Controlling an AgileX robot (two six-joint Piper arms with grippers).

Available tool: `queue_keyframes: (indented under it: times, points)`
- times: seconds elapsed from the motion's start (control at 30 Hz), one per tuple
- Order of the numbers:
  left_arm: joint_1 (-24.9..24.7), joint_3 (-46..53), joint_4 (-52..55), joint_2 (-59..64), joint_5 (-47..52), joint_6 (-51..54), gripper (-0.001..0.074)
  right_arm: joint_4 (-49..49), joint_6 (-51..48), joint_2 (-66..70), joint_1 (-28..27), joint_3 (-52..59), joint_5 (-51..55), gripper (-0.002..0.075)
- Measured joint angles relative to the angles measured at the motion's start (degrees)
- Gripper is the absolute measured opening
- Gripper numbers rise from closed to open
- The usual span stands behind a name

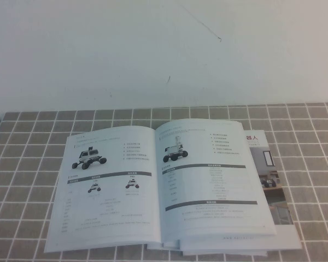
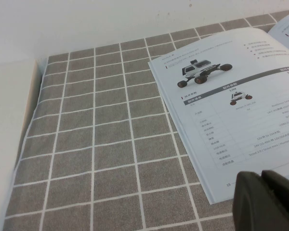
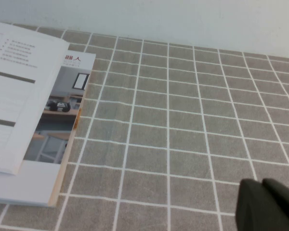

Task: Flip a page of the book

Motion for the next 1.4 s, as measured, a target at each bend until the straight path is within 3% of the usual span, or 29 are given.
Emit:
queue_keyframes:
  times: [1.07, 1.2, 1.4]
  points:
    - [0.0, 0.0, 0.0, 0.0, -1.06, -0.04, -0.0004, 0.0, 0.0, 0.0, 0.0, 0.0, -0.71, -0.0003]
    - [0.0, 0.34, 0.13, 0.0, -6.21, 0.07, -0.0004, 0.0, 0.0, 0.0, 0.0, 0.19, -5.34, -0.0003]
    - [0.0, 0.34, 1.07, 0.0, -24.08, 0.07, -0.0004, 0.04, 0.0, 0.0, 0.0, 0.19, -21.51, -0.0003]
